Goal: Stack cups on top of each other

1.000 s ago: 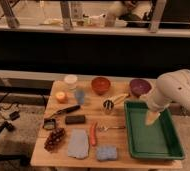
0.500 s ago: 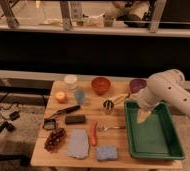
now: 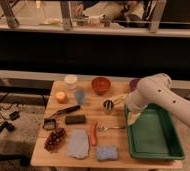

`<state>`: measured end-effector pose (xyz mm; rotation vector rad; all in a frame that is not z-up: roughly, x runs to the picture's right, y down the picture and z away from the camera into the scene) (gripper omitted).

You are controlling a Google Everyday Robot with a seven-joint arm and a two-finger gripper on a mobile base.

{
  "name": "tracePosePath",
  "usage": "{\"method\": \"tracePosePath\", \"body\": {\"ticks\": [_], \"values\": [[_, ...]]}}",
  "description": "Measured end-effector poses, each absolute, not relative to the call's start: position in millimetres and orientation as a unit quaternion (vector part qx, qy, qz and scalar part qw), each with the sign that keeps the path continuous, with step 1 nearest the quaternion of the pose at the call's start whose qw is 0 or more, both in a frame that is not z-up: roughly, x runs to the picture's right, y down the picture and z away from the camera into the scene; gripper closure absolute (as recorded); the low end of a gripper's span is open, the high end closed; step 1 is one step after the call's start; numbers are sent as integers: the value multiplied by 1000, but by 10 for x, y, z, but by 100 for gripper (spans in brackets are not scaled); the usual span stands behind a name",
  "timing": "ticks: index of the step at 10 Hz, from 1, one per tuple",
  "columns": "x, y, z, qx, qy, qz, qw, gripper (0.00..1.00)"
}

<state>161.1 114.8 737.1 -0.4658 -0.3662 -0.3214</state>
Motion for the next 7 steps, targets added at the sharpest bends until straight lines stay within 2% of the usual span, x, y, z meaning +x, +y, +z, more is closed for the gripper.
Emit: {"method": "tracePosePath", "body": {"ticks": [7], "values": [[1195, 930, 7986, -230, -198, -169, 938, 20]]}}
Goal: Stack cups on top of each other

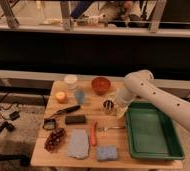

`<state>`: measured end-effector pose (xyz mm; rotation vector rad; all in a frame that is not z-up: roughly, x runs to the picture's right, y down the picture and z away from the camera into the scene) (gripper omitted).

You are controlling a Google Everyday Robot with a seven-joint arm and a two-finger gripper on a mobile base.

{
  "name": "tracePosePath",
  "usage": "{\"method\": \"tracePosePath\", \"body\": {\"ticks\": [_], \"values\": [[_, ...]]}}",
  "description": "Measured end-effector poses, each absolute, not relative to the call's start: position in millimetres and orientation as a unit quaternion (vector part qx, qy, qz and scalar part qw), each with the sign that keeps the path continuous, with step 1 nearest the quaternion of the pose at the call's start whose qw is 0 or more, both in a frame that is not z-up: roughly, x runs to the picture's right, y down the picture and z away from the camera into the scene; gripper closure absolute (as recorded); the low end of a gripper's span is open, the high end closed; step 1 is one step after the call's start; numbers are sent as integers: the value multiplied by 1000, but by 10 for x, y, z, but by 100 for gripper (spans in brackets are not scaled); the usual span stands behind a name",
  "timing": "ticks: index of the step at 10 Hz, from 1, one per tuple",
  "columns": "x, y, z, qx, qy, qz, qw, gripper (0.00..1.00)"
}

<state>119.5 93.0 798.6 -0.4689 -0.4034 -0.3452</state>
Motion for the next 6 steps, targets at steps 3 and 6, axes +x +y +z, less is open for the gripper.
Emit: {"method": "tracePosePath", "body": {"ticks": [3, 6], "values": [[1181, 1002, 8095, -242, -191, -149, 940, 20], [1130, 1063, 8079, -251, -189, -137, 939, 20]]}}
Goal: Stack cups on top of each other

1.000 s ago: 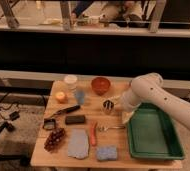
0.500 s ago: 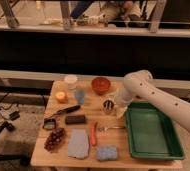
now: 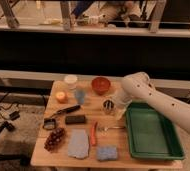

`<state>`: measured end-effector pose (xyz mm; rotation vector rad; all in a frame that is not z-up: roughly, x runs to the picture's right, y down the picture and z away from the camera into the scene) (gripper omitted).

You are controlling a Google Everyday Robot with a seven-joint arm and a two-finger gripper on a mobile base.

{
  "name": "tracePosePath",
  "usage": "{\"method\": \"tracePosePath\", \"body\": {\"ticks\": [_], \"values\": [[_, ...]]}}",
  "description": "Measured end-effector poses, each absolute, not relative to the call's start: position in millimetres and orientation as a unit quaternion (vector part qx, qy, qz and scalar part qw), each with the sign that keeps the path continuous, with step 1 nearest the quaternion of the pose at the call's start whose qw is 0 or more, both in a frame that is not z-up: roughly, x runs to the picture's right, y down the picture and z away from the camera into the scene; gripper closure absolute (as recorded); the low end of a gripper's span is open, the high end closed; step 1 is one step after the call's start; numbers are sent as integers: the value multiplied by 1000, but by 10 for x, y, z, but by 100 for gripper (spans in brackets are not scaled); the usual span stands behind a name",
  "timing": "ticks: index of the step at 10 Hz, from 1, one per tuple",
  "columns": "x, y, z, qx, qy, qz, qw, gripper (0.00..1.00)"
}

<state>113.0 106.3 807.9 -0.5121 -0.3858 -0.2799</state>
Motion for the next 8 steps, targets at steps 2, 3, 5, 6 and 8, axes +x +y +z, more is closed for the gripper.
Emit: {"method": "tracePosePath", "body": {"ticks": [2, 3, 5, 6, 8], "values": [[1093, 1093, 8064, -255, -190, -135, 938, 20], [1068, 1122, 8073, -259, -190, -134, 937, 20], [1026, 1192, 8115, -270, -191, -136, 934, 20], [1019, 1233, 8147, -274, -190, -137, 933, 20], [1008, 1261, 8159, -279, -187, -140, 932, 20]]}}
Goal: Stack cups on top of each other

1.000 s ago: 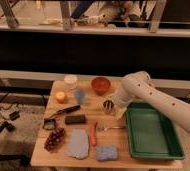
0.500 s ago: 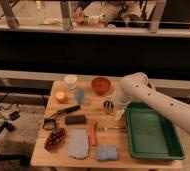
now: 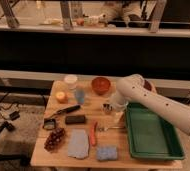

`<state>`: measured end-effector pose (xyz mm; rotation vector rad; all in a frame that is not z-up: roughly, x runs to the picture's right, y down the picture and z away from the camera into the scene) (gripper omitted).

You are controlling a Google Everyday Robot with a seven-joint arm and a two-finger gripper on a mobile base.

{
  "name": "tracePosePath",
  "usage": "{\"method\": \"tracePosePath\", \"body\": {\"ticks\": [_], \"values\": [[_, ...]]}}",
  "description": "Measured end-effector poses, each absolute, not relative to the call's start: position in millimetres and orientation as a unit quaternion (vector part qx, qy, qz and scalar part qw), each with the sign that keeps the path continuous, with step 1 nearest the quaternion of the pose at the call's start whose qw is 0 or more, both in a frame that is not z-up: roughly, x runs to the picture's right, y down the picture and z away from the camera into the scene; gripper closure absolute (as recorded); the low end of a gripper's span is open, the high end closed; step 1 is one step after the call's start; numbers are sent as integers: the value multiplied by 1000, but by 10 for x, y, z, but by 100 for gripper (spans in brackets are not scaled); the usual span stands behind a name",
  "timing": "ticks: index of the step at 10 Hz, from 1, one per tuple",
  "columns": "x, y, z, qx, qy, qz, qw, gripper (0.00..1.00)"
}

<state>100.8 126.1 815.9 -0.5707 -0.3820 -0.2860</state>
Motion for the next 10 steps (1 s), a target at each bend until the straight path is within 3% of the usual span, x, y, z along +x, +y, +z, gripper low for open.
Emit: {"method": "tracePosePath", "body": {"ticks": [10], "values": [[1011, 1213, 8174, -254, -177, -127, 942, 20]]}}
